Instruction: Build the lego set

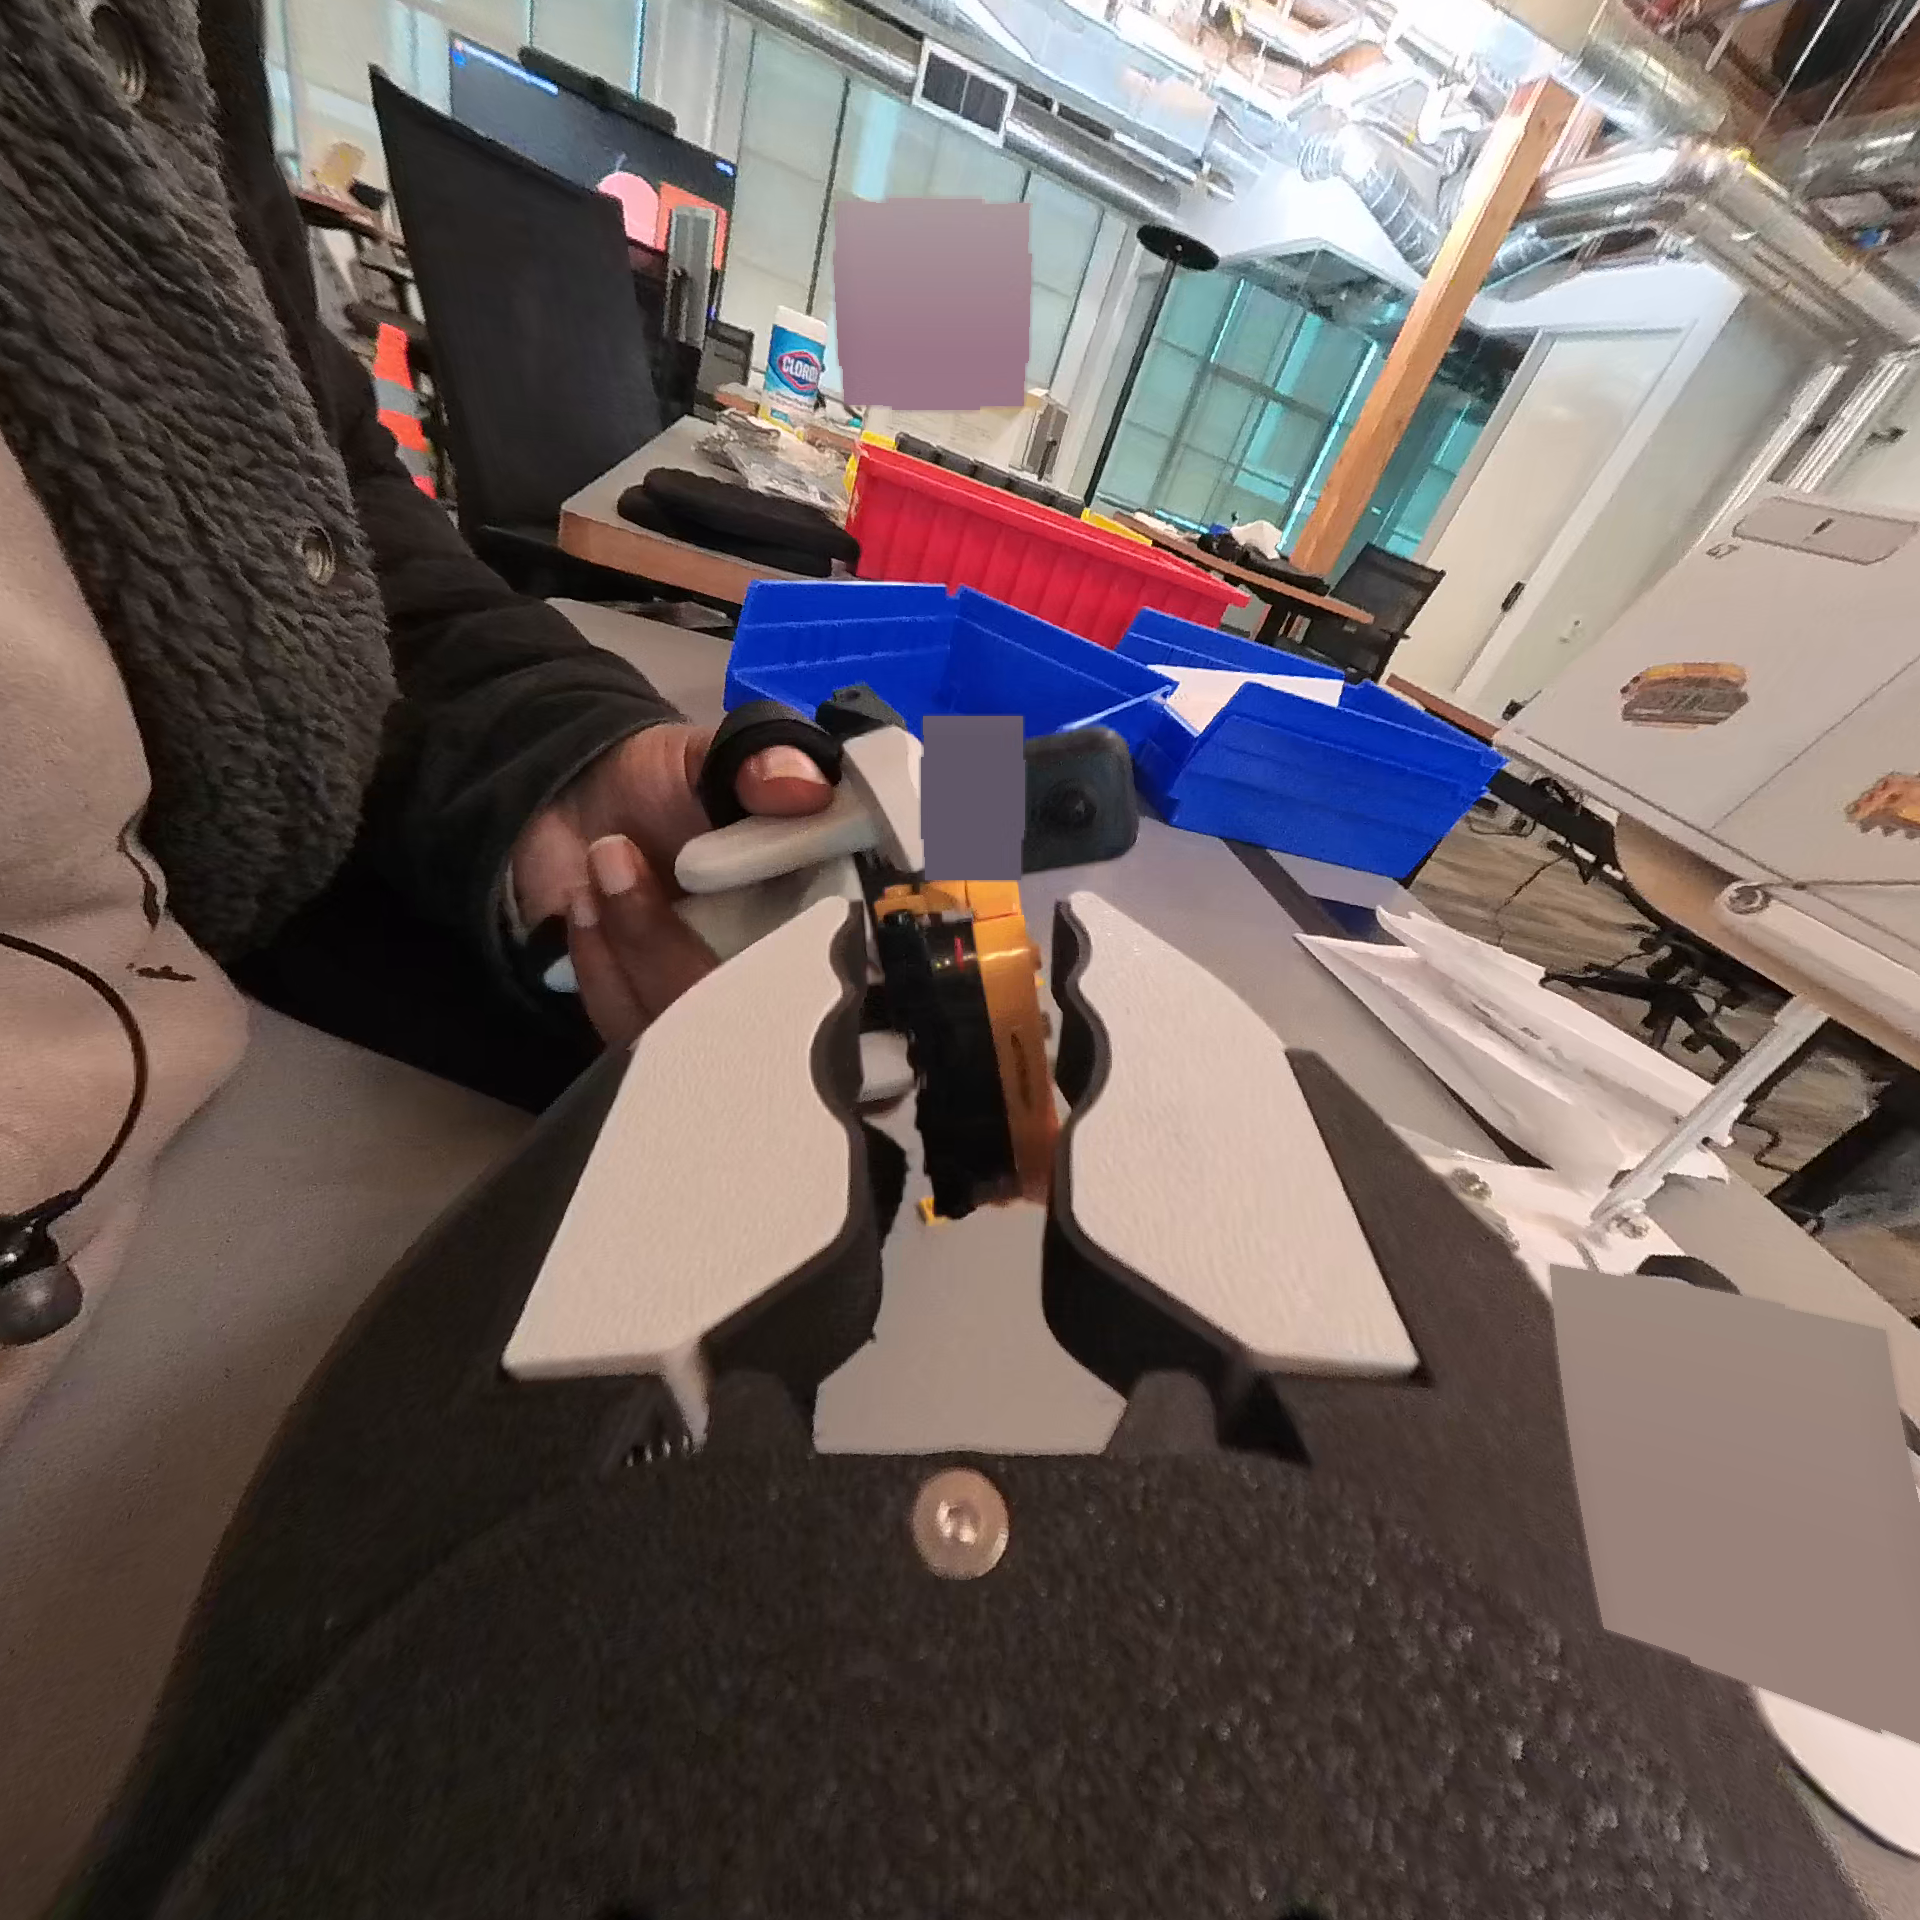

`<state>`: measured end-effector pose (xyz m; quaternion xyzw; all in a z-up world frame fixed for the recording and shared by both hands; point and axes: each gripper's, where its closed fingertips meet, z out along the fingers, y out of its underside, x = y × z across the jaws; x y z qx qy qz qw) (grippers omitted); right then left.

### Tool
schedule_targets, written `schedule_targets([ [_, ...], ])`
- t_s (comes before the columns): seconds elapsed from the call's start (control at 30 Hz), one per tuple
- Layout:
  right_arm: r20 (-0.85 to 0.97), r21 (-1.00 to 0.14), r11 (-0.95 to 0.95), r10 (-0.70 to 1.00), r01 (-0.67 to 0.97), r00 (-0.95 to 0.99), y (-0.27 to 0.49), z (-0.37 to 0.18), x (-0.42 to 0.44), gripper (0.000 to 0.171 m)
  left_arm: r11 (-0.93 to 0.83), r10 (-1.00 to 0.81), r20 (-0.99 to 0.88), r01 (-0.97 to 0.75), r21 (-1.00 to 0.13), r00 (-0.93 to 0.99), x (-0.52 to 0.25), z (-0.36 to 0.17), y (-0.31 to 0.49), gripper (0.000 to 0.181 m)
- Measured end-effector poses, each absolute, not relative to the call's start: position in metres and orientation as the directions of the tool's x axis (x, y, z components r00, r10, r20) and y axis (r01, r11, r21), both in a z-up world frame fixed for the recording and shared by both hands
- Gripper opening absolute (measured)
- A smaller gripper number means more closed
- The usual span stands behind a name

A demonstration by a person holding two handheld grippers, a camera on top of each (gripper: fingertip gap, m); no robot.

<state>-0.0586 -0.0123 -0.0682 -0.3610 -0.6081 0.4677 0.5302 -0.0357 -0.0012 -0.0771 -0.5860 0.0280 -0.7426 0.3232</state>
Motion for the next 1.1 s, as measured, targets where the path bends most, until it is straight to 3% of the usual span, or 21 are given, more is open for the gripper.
schedule_targets([
  [0.2,0.380,-0.920,0.391,0.909,0.033,-0.172,-0.009,-0.083,-0.061,0.031,-0.739,-0.579,0.813,0.384,-0.554,0.061,-0.039,-0.085,0.000,0.052],
  [0.57,0.455,-0.881,0.465,0.883,0.082,-0.116,-0.001,-0.088,-0.064,0.028,-0.706,-0.553,0.826,0.463,-0.536,0.113,-0.042,-0.088,0.007,0.052],
  [0.8,0.368,-0.921,0.381,0.921,0.087,-0.129,0.002,-0.090,-0.067,0.028,-0.717,-0.540,0.837,0.472,-0.513,0.090,-0.044,-0.089,0.009,0.052],
  [0.97,0.330,-0.931,0.343,0.937,0.126,-0.114,0.010,-0.094,-0.067,0.028,-0.570,-0.658,0.666,0.346,-0.745,0.350,-0.052,-0.088,0.011,0.055],
  [1.1,0.317,-0.922,0.335,0.941,0.196,-0.116,0.013,-0.105,-0.070,0.028,-0.365,-0.723,0.344,0.091,-0.926,0.599,-0.065,-0.084,0.016,0.052],
])
